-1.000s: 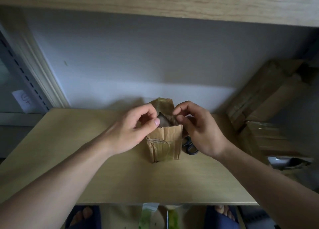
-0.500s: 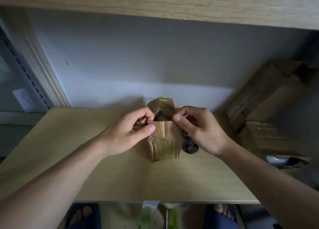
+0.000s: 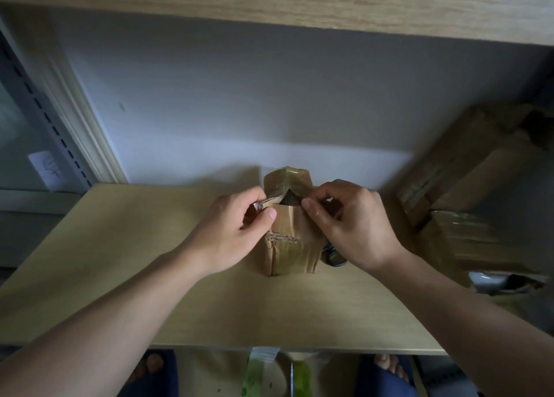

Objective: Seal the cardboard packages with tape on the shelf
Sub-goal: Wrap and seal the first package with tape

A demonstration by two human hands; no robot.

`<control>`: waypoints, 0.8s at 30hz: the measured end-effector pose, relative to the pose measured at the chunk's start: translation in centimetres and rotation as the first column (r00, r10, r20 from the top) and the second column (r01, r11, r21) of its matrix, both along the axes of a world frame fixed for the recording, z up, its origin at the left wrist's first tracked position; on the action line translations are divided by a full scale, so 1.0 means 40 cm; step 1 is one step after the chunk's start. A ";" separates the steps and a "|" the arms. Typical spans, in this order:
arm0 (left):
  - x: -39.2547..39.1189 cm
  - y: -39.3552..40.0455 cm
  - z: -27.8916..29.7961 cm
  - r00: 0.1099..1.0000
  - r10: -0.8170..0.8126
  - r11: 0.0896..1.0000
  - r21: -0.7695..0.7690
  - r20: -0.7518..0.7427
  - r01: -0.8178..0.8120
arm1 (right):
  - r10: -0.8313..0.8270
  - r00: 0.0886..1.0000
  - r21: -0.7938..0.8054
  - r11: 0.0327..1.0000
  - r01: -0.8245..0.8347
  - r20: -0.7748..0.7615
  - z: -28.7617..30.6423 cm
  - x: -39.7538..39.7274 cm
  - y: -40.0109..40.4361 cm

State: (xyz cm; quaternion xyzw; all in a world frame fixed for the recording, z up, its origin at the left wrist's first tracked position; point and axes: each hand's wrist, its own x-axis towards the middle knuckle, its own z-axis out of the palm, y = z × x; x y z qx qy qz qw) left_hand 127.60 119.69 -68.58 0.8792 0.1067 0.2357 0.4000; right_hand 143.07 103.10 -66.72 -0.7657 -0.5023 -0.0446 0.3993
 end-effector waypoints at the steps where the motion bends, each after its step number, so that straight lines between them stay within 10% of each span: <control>1: 0.005 -0.006 0.001 1.000 0.009 1.000 0.027 -0.002 -0.009 | -0.016 0.999 -0.002 1.000 0.016 0.038 -0.004 -0.005 0.004; 11: 0.003 -0.007 0.013 1.000 0.001 0.991 0.136 -0.023 0.002 | -0.114 0.976 -0.093 0.991 0.097 -0.188 0.011 -0.055 0.045; 24: 0.002 -0.016 0.015 0.998 0.053 0.987 0.150 0.030 -0.057 | 0.024 0.994 -0.130 0.991 -0.037 -0.105 -0.016 -0.035 0.037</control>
